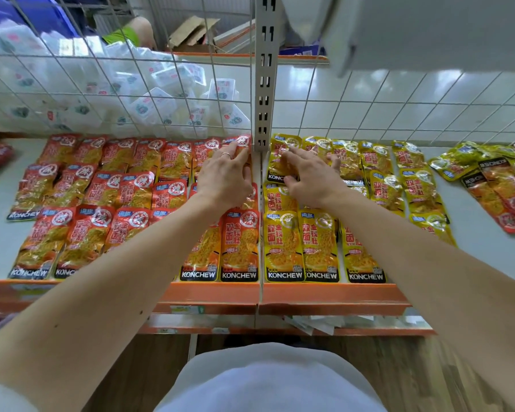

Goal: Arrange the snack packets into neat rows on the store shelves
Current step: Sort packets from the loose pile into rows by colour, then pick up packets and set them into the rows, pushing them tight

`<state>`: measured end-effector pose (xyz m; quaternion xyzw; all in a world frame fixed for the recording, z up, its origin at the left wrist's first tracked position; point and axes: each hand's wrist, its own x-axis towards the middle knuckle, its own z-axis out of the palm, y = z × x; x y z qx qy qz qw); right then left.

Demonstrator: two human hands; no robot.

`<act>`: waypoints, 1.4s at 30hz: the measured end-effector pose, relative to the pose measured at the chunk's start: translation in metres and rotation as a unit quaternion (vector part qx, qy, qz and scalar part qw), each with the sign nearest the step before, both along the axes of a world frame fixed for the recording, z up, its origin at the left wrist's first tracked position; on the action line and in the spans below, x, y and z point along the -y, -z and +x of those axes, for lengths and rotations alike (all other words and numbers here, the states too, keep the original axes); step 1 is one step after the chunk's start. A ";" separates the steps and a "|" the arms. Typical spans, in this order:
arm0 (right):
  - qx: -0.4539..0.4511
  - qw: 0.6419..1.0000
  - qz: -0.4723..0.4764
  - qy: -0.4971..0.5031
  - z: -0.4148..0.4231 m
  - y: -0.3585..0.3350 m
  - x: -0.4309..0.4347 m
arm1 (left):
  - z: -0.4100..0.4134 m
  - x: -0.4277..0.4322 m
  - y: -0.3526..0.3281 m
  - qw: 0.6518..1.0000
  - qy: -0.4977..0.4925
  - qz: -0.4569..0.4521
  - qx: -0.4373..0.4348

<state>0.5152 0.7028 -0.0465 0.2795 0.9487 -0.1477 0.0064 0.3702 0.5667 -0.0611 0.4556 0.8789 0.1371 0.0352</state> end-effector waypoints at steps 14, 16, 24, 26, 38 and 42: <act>-0.068 0.998 -0.006 0.016 0.007 -0.011 0.024 | 0.000 0.026 -0.017 0.999 0.013 0.029 0.000; -0.090 0.996 -0.001 0.018 0.007 -0.016 0.035 | 0.000 0.035 -0.017 0.999 0.005 0.031 -0.005; -0.130 0.991 0.023 0.022 0.004 -0.026 0.084 | 0.000 0.071 -0.020 0.998 0.027 0.041 -0.032; -0.128 0.991 0.027 0.024 0.006 -0.028 0.095 | 0.003 0.081 -0.024 0.998 0.026 0.046 -0.037; -0.156 0.987 0.021 -0.028 0.031 -0.052 0.159 | 0.040 0.162 -0.053 0.995 -0.054 0.067 -0.047; -0.173 0.984 0.011 -0.045 0.051 -0.058 0.188 | 0.066 0.200 -0.059 0.993 -0.086 0.067 -0.048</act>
